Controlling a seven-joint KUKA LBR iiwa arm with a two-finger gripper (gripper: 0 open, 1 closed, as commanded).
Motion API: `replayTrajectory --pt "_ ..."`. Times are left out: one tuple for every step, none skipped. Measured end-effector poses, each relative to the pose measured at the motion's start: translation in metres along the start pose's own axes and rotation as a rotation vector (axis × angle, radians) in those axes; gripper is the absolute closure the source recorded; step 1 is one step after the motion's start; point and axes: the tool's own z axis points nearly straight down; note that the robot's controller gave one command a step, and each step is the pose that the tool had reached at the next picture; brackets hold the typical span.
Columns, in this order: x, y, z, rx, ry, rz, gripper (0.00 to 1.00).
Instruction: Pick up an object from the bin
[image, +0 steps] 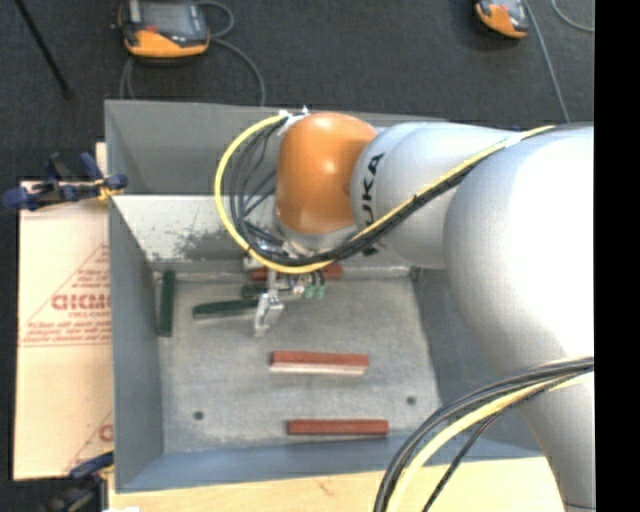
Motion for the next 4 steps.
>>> replayTrajectory --pt "0.0001 0.0038 0.0192 0.001 -0.006 -0.006 0.00" --pt "0.0052 0.0024 0.0152 -0.003 -0.005 0.139 1.00" --pt "0.0052 0.0024 0.0152 -0.004 -0.005 0.139 1.00" --pt "0.0069 0.0021 0.0122 -0.002 -0.002 0.139 1.00"
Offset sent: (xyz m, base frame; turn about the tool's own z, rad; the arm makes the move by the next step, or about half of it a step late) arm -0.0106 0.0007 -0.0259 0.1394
